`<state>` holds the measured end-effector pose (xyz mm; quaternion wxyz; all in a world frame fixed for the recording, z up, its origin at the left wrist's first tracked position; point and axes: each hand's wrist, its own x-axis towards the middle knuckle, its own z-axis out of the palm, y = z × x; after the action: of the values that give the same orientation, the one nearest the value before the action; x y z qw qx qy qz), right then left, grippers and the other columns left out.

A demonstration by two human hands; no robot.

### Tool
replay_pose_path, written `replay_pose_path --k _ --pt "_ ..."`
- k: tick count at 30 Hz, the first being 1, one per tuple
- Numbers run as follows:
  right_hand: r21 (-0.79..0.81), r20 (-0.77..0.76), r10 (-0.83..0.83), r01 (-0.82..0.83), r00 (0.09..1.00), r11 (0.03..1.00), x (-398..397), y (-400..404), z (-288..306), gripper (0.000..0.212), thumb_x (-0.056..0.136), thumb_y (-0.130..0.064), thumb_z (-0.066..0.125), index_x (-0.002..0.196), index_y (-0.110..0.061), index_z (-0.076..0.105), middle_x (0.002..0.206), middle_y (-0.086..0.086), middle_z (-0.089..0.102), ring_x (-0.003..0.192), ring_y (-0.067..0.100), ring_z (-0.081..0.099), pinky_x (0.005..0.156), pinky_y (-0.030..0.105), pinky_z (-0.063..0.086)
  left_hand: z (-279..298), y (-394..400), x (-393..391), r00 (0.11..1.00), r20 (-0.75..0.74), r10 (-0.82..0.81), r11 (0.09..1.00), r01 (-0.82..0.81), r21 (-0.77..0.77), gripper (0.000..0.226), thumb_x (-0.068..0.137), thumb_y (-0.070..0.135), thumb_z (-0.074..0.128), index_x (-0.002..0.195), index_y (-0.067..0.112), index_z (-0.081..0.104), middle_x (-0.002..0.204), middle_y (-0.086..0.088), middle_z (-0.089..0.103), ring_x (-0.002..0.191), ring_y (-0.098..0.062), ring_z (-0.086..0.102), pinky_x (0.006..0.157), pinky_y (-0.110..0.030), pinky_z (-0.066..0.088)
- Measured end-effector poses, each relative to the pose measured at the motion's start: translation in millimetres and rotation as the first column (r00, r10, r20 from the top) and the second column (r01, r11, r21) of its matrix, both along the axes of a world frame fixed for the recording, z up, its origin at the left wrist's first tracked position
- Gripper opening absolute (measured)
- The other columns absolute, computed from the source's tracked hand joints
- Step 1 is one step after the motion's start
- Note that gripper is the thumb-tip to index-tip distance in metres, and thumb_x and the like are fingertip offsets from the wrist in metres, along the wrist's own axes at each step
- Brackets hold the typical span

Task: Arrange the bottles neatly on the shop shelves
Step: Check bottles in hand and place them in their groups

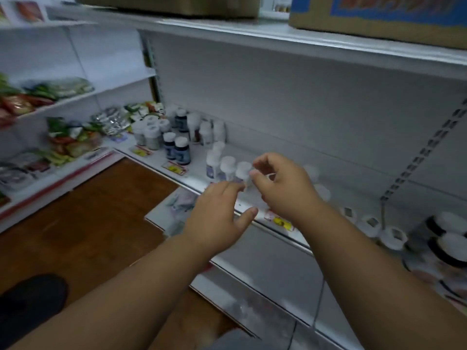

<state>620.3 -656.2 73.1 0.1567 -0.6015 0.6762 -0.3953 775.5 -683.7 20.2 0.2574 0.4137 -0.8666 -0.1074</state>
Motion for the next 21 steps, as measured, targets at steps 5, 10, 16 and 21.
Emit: replay_pose_path --k 5,10,16,21 --pt "0.041 -0.032 0.019 -0.017 0.999 0.999 47 -50 -10 0.012 0.086 -0.032 0.060 0.096 -0.027 0.064 0.099 -0.008 0.066 0.093 0.009 0.061 0.088 0.035 0.050 -4 -42 49 0.999 -0.007 0.038 0.998 -0.038 0.055 0.057 0.087 0.058 0.049 0.134 0.025 0.049 0.125 0.003 0.054 0.119 -0.018 0.046 0.100 -0.036 0.039" --pt "0.047 -0.046 0.015 -0.013 0.999 0.999 44 -110 -20 0.009 0.086 -0.032 0.060 0.093 -0.028 0.062 0.093 -0.008 0.065 0.082 0.010 0.060 0.077 0.033 0.052 -10 -98 51 0.999 -0.003 0.051 0.996 -0.050 0.078 0.058 0.086 0.058 0.047 0.134 0.025 0.048 0.125 0.002 0.053 0.118 -0.020 0.045 0.098 -0.037 0.039" --pt "0.131 -0.115 0.036 -0.021 0.993 0.991 34 -191 -9 0.012 0.091 -0.034 0.056 0.100 -0.028 0.060 0.097 -0.011 0.061 0.084 0.005 0.056 0.068 0.022 0.040 -3 -173 49 0.997 0.052 0.050 0.996 -0.054 0.073 0.059 0.091 0.055 0.053 0.138 0.020 0.046 0.130 -0.002 0.052 0.120 -0.021 0.044 0.098 -0.033 0.036" --pt "0.150 -0.199 0.068 -0.038 0.978 0.988 39 -264 -16 0.026 0.093 -0.032 0.055 0.115 -0.020 0.062 0.115 -0.001 0.063 0.102 0.014 0.059 0.079 0.022 0.039 -1 -220 49 0.997 0.040 0.073 0.992 -0.076 0.103 0.060 0.090 0.053 0.053 0.139 0.018 0.046 0.133 -0.005 0.052 0.122 -0.024 0.045 0.100 -0.036 0.040"
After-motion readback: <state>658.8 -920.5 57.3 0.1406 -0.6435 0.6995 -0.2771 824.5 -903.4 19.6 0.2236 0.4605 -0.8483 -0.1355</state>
